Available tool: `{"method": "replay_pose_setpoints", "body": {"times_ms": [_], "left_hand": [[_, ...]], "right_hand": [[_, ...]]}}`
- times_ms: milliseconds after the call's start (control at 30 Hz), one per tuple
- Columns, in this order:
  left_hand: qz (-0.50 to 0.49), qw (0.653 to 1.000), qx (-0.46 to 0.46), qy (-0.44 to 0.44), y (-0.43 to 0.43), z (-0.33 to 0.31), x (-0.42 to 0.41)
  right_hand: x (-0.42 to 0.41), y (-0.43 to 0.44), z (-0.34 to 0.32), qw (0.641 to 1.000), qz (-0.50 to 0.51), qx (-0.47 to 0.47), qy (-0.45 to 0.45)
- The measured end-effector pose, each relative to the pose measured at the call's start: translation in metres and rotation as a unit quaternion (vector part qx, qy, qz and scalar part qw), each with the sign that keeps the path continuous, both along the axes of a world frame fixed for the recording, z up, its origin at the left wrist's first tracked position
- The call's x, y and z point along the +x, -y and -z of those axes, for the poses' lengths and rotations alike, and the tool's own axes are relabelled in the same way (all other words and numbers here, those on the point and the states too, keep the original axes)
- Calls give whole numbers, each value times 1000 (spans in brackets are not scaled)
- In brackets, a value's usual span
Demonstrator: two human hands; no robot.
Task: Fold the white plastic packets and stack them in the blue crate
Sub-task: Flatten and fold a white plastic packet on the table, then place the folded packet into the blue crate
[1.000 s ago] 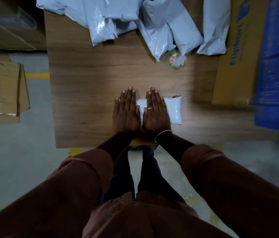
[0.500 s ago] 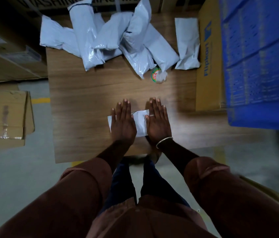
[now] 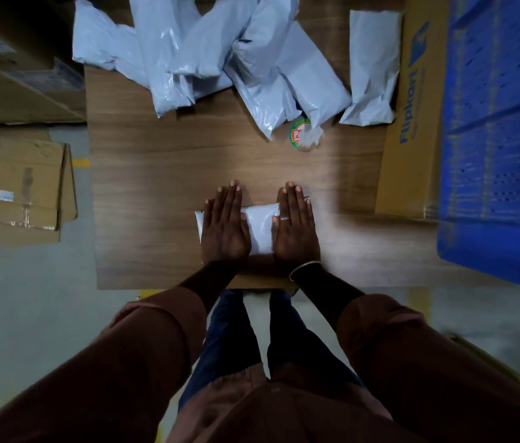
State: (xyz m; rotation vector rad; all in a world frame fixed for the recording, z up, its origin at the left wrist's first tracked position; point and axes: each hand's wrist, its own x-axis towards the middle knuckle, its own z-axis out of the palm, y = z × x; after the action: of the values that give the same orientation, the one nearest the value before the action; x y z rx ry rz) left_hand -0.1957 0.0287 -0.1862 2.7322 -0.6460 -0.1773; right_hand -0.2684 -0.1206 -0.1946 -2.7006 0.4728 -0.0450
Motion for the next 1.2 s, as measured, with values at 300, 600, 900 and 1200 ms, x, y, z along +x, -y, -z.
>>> {"method": "replay_pose_setpoints", "body": {"times_ms": [300,600,900,1200], "left_hand": [[10,1000,-14,-9,0,1,1],[69,996,-32,-55,-18,-27,10],[75,974,-85,-197,-15,-117,79],[230,956,-139,-115,40,-274,212]], "right_hand": [[0,0,3,1000,-4,0,13],[6,-3,-21,997,-30,-39,-54],[42,16,-110,998,-1,-65,0],[115,88,-272,990,29,-40,132]]}}
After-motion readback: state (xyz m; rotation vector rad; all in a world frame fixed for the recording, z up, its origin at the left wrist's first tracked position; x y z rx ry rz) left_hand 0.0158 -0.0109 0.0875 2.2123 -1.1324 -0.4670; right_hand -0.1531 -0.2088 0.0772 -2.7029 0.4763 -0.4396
